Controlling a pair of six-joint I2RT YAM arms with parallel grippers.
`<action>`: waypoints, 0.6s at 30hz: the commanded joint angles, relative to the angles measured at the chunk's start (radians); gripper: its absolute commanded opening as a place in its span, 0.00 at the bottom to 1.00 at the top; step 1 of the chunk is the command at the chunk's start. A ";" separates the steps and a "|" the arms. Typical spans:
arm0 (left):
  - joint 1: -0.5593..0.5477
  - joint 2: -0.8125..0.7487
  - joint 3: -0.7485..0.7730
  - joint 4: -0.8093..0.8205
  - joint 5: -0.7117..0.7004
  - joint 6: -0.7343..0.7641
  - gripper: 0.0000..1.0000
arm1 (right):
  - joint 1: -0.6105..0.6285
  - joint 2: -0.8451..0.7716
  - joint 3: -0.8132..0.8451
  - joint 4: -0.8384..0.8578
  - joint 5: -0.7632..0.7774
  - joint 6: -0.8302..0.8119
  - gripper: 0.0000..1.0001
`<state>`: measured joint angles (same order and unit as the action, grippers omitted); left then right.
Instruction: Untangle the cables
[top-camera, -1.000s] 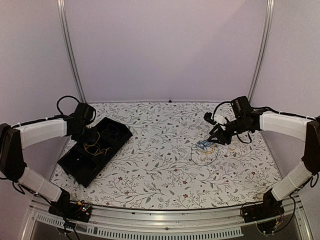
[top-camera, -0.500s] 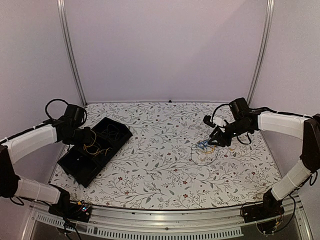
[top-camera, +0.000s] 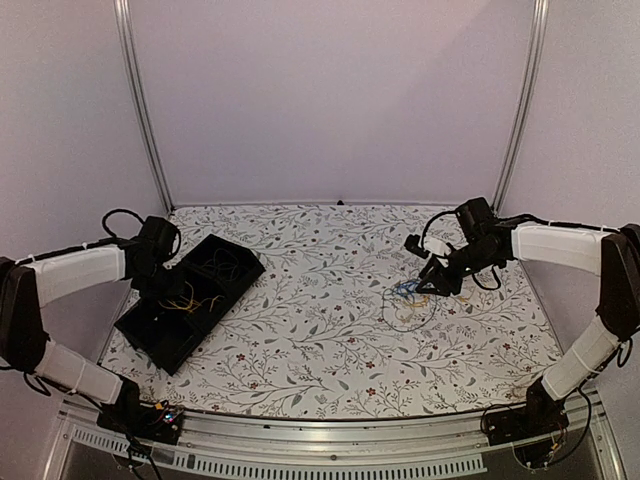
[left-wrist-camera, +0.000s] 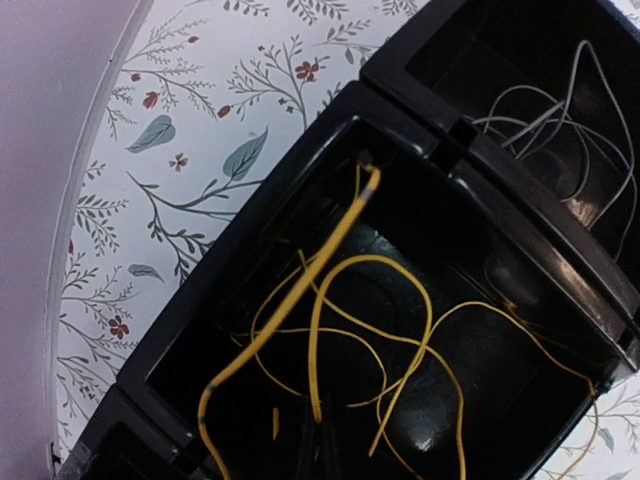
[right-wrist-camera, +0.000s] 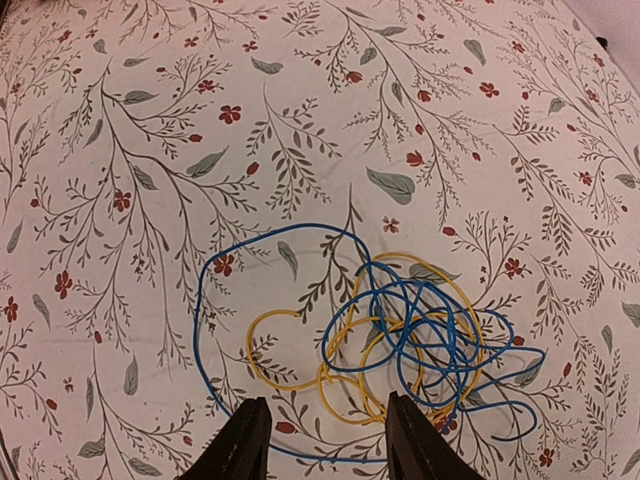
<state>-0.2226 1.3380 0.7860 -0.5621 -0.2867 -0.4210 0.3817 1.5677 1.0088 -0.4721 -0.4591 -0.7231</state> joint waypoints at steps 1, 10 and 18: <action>0.012 0.051 0.049 0.033 0.047 -0.010 0.00 | 0.008 0.015 0.032 -0.018 0.008 -0.008 0.43; 0.013 0.169 0.103 0.125 0.098 0.010 0.00 | 0.008 0.038 0.039 -0.033 0.017 -0.015 0.44; 0.014 0.161 0.116 0.145 0.233 0.014 0.00 | 0.011 0.059 0.043 -0.040 0.025 -0.018 0.44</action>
<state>-0.2195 1.5295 0.8680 -0.4343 -0.1143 -0.4061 0.3817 1.6039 1.0237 -0.4973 -0.4450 -0.7303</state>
